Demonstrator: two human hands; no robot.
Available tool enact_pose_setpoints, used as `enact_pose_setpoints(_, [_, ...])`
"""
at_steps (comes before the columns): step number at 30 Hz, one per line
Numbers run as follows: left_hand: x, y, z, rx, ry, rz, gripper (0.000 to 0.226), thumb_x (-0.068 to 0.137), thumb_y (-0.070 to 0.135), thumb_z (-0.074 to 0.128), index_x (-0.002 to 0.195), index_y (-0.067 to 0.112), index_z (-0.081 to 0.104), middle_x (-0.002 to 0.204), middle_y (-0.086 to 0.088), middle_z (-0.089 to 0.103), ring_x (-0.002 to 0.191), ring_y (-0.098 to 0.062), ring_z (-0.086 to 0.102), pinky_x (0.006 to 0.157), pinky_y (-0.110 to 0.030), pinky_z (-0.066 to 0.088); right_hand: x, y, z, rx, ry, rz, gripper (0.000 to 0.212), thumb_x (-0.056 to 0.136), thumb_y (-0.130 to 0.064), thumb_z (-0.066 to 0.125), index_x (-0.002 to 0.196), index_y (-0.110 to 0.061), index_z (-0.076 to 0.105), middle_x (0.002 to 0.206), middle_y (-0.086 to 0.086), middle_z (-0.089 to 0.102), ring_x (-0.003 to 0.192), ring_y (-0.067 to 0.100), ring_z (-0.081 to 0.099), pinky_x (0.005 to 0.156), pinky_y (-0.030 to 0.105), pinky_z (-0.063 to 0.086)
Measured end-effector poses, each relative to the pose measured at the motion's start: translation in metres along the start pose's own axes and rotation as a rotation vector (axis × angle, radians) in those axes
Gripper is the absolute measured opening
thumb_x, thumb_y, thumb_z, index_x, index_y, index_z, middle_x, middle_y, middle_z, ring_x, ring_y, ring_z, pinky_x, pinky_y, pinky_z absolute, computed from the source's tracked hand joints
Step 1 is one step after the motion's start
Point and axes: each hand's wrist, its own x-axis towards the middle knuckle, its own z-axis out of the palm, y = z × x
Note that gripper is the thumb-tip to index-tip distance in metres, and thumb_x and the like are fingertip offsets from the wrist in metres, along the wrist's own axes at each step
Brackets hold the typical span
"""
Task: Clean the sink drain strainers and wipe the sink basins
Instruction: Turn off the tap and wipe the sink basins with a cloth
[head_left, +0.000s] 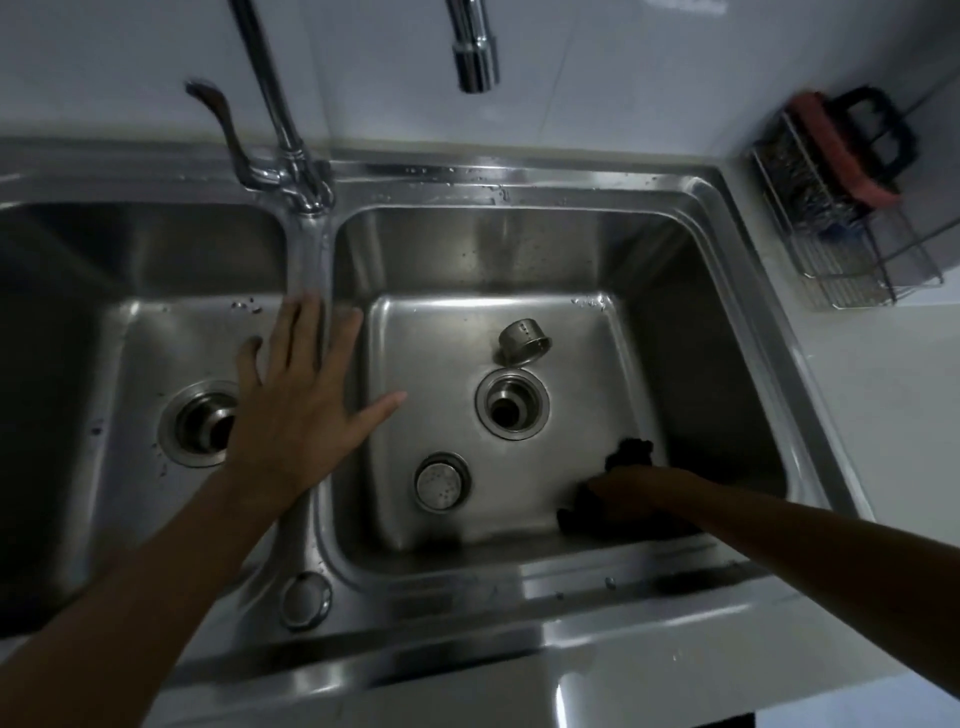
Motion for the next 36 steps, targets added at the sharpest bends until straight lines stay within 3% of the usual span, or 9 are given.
enact_pose_setpoints(5, [-0.044,0.007,-0.003,-0.011,-0.076,0.049,0.103,0.089,0.09,0.019,0.166,0.022,0.012,0.173,-0.017,-0.001,0.16,-0.037,0.004,0.12,-0.069,0.025,-0.023,-0.067,-0.027,0.078,-0.031,-0.239,0.045,0.105,-0.03,0.047,0.146,-0.011,0.049,0.148,0.015,0.051,0.137,0.032,0.048,0.112,0.041,0.037])
enact_pose_setpoints(8, [-0.093,0.011,-0.005,-0.044,-0.1,0.06,0.099,0.093,0.086,0.021,0.167,0.02,0.015,0.174,-0.015,0.0,0.161,-0.035,0.004,0.117,-0.066,0.031,-0.051,-0.101,-0.049,0.181,-0.025,-0.341,0.025,0.102,-0.038,0.046,0.123,-0.033,0.059,0.123,-0.006,0.067,0.112,0.014,0.063,0.097,0.033,0.047])
enact_pose_setpoints(11, [-0.148,0.002,-0.008,-0.061,-0.085,-0.005,0.089,0.099,0.075,0.036,0.166,0.021,0.019,0.174,-0.013,0.005,0.16,-0.034,0.011,0.114,-0.063,0.038,-0.086,-0.145,-0.056,0.305,0.166,-0.571,0.01,0.095,-0.045,0.05,0.099,-0.05,0.057,0.093,-0.022,0.066,0.085,-0.004,0.064,0.075,0.02,0.049])
enact_pose_setpoints(16, [-0.201,-0.059,-0.024,-0.007,-0.045,-0.161,0.082,0.101,0.07,0.038,0.165,0.02,0.024,0.174,-0.011,0.013,0.16,-0.031,0.016,0.117,-0.062,0.034,-0.089,-0.259,-0.027,-0.093,0.811,-0.945,0.022,0.09,-0.028,0.05,0.091,-0.027,0.072,0.105,-0.011,0.058,0.092,0.01,0.056,0.084,0.025,0.042])
enact_pose_setpoints(19, [-0.214,-0.108,-0.031,0.014,-0.054,-0.24,0.079,0.104,0.069,0.027,0.167,0.021,0.016,0.174,-0.011,0.006,0.161,-0.029,0.009,0.121,-0.063,0.027,-0.068,-0.309,-0.033,-0.13,0.909,-0.967,0.019,0.087,-0.024,0.059,0.092,-0.027,0.078,0.101,-0.005,0.069,0.091,0.016,0.053,0.081,0.022,0.036])
enact_pose_setpoints(25, [-0.2,-0.212,-0.037,0.046,-0.043,-0.441,0.084,0.1,0.076,0.014,0.167,0.025,0.009,0.174,-0.013,-0.002,0.161,-0.035,0.005,0.124,-0.061,0.014,-0.023,-0.421,-0.042,0.122,0.736,-0.97,0.028,0.105,-0.029,0.051,0.131,-0.021,0.06,0.136,0.001,0.056,0.115,0.023,0.057,0.098,0.031,0.048])
enact_pose_setpoints(30, [-0.157,-0.277,-0.042,0.034,-0.047,-0.4,0.09,0.094,0.082,0.004,0.166,0.029,-0.003,0.173,-0.013,-0.014,0.16,-0.032,-0.009,0.125,-0.063,0.005,0.014,-0.504,-0.06,0.134,0.449,-0.878,0.044,0.111,-0.038,0.025,0.132,-0.009,0.05,0.119,0.017,0.064,0.101,0.033,0.063,0.091,0.041,0.05])
enact_pose_setpoints(34, [-0.11,-0.301,-0.047,-0.002,0.03,-0.361,0.09,0.093,0.084,0.002,0.166,0.031,-0.004,0.173,-0.014,-0.013,0.16,-0.033,-0.011,0.123,-0.06,-0.002,0.059,-0.53,-0.076,0.102,0.19,-0.629,0.04,0.106,0.004,0.027,0.142,0.016,0.039,0.143,0.035,0.045,0.124,0.042,0.05,0.098,0.036,0.032])
enact_pose_setpoints(36, [-0.087,-0.308,-0.047,-0.035,0.036,-0.36,0.091,0.092,0.085,0.002,0.165,0.032,-0.009,0.172,-0.013,-0.018,0.159,-0.033,-0.016,0.124,-0.061,-0.004,0.088,-0.528,-0.072,-0.061,0.143,-0.592,0.045,0.108,-0.002,0.028,0.148,0.018,0.026,0.157,0.039,0.022,0.147,0.05,0.021,0.118,0.042,0.012])
